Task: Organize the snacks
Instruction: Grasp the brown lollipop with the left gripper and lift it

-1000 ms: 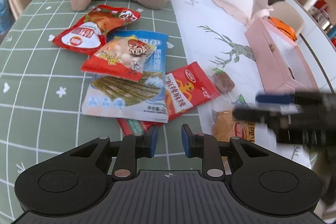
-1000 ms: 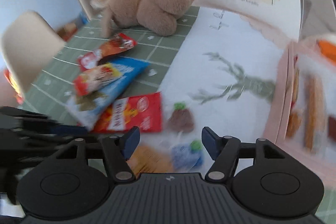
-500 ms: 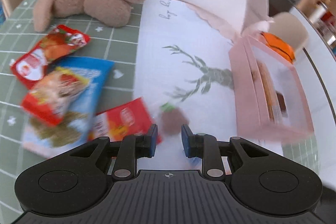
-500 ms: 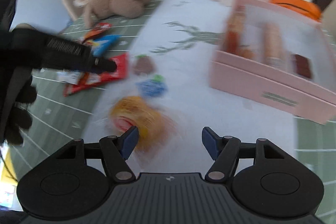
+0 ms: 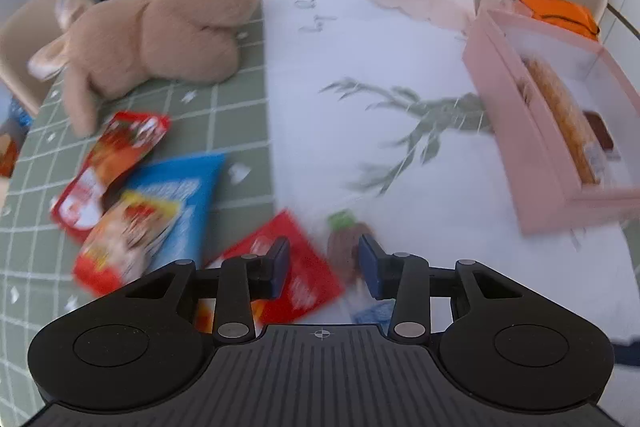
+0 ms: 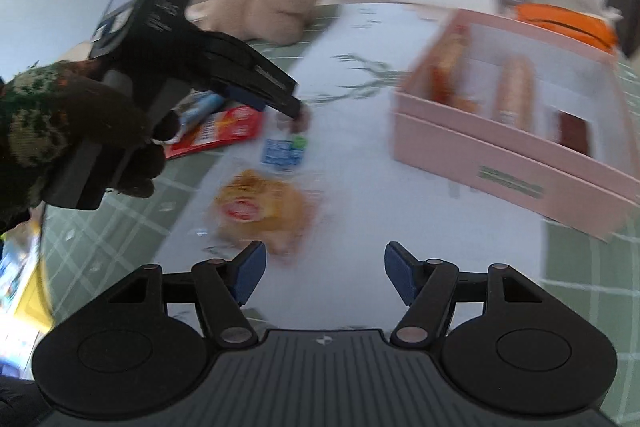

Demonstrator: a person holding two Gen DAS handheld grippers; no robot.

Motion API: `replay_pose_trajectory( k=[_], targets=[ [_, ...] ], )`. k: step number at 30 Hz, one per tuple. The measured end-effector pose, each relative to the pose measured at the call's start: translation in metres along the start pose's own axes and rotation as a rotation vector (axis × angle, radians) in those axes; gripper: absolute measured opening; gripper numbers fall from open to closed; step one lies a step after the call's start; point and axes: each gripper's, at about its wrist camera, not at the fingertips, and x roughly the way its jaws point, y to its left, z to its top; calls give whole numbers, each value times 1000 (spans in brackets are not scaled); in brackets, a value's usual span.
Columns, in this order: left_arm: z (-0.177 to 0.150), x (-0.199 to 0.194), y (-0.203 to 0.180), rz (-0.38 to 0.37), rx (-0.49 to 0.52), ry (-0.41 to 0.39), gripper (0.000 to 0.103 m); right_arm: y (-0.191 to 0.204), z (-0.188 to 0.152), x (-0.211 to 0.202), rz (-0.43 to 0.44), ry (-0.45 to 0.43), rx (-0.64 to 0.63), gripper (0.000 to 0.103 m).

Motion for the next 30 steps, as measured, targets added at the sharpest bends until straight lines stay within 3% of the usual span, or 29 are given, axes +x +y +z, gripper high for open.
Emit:
replay_pose_trajectory(
  k=[5, 11, 17, 22, 25, 30],
  targets=[
    [-29, -16, 29, 7, -83, 12, 42, 25, 19, 31, 72, -8, -59, 68],
    [-37, -31, 51, -118, -224, -40, 38, 35, 21, 48, -20, -8, -98, 71],
    [-7, -7, 27, -149, -138, -31, 38, 21, 6, 28, -202, -11, -21, 71],
    [5, 9, 3, -113, 8, -45, 45, 19, -8, 15, -288, -7, 67, 71],
    [6, 19, -3, -98, 77, -35, 48, 21, -16, 14, -296, 2, 144, 72],
    [4, 19, -7, -107, 167, -64, 47, 37, -30, 15, -394, 2, 170, 72]
  ],
)
